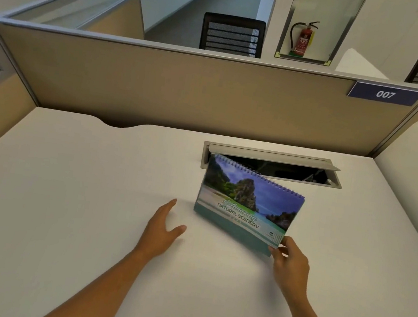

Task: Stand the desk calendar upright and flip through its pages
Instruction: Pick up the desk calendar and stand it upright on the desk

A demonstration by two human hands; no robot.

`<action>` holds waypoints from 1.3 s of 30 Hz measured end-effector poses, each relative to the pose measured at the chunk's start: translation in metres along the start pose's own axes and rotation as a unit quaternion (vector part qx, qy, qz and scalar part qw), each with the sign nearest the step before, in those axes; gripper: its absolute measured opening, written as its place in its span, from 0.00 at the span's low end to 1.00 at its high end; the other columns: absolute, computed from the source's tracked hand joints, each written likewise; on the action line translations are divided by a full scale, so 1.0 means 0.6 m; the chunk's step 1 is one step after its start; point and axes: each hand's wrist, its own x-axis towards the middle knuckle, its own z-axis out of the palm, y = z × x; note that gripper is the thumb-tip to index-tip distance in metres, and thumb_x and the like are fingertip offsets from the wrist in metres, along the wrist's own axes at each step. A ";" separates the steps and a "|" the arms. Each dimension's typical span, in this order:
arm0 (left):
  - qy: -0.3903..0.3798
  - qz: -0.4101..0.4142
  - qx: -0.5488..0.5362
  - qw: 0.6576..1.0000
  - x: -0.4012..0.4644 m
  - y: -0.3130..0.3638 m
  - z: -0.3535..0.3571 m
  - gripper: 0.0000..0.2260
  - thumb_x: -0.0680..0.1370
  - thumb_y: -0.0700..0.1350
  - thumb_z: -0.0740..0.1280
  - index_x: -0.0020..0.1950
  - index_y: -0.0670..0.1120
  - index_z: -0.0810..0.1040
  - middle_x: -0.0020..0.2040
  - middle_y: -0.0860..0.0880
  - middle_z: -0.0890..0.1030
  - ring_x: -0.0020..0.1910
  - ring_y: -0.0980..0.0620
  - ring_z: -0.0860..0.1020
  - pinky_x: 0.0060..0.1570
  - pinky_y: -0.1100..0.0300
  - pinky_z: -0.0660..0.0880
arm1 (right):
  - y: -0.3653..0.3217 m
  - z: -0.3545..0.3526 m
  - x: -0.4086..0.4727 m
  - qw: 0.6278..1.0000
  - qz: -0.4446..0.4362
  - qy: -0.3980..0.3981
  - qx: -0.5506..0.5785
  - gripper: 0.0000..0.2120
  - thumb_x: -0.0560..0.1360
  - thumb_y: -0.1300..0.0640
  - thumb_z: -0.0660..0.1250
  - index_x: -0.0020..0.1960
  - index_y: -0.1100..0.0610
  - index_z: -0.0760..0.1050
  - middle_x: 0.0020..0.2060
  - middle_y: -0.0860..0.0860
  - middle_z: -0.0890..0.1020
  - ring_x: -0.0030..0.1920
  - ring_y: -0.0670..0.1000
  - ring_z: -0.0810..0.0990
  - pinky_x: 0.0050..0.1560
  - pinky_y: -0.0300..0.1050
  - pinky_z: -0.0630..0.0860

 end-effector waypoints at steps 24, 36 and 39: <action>0.075 0.010 -0.133 0.988 0.111 -0.027 -0.140 0.43 0.72 0.31 0.70 0.75 0.60 0.52 0.67 0.47 0.75 0.60 0.50 0.78 0.60 0.55 0.75 | -0.187 0.201 0.162 0.960 -0.133 -0.243 0.030 0.19 0.80 0.65 0.55 0.70 0.55 0.63 0.63 0.51 0.73 0.59 0.48 0.72 0.59 0.44 0.72; 0.118 0.008 -0.057 0.991 0.191 -0.080 -0.183 0.47 0.73 0.29 0.66 0.68 0.75 0.48 0.69 0.45 0.70 0.66 0.47 0.72 0.62 0.56 0.73 | -0.221 0.326 0.230 0.966 -0.085 -0.245 0.003 0.22 0.80 0.66 0.56 0.73 0.58 0.59 0.68 0.57 0.73 0.67 0.58 0.73 0.66 0.51 0.70; 0.147 0.026 -0.011 0.989 0.195 -0.094 -0.178 0.46 0.73 0.28 0.65 0.67 0.76 0.50 0.68 0.45 0.70 0.66 0.49 0.72 0.64 0.55 0.71 | -0.216 0.332 0.230 0.969 -0.093 -0.231 0.005 0.21 0.80 0.64 0.57 0.73 0.57 0.61 0.69 0.57 0.73 0.67 0.59 0.73 0.68 0.54 0.70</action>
